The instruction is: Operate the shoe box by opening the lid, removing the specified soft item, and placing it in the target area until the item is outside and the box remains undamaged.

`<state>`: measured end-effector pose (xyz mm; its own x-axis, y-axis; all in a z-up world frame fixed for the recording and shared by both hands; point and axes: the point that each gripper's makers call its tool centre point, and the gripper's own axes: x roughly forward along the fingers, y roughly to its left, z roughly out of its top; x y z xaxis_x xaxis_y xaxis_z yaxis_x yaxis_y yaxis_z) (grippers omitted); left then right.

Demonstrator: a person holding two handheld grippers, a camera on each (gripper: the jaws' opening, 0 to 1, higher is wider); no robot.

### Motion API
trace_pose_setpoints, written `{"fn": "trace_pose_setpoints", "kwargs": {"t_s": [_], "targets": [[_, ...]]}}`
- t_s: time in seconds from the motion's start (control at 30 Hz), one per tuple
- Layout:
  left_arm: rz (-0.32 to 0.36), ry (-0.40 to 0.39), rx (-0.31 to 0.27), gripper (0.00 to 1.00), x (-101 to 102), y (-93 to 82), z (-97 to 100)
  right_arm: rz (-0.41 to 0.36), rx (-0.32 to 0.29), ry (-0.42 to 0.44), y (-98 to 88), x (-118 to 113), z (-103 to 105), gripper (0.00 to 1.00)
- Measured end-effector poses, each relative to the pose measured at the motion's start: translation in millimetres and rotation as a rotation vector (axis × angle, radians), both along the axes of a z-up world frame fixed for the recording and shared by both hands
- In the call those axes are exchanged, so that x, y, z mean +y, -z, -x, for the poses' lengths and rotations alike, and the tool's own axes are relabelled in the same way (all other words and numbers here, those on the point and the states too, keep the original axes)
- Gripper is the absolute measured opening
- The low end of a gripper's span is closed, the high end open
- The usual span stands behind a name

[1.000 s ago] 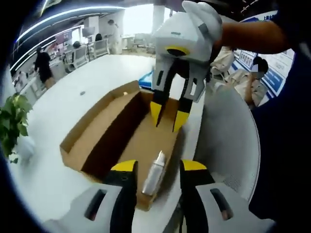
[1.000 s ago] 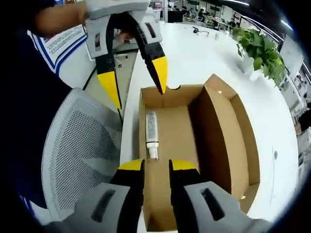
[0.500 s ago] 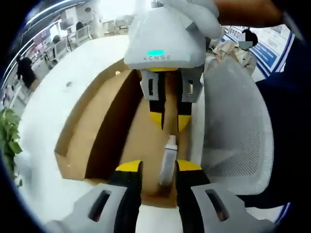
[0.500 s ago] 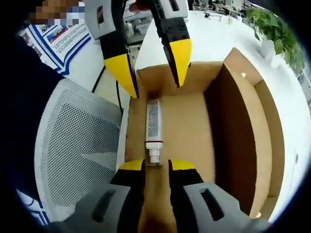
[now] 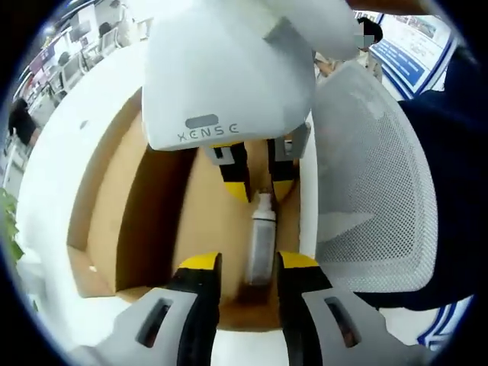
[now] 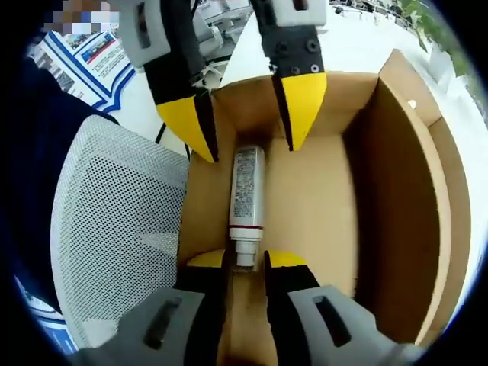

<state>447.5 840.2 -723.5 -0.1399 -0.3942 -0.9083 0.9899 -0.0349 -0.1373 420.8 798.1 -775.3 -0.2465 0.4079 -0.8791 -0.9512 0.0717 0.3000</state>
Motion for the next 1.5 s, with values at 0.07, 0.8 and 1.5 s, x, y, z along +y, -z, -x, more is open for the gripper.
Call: {"fn": "trace_pose_setpoints", "kwargs": {"t_s": [0.07,0.8,1.5], "targets": [[-0.001,0.002,0.002,0.27,0.6,0.3,0.3,0.003,0.001,-0.001,1.9,0.0,-0.1,0.16],[-0.002,0.007,-0.003,0.28,-2.8,7.3,0.7,0.020,-0.063,0.016,12.4,-19.9,-17.2,0.16],[0.016,0.045,-0.065,0.28,-50.3,30.8,-12.8,0.005,-0.083,0.081,11.0,-50.8,-30.3,0.17]]}}
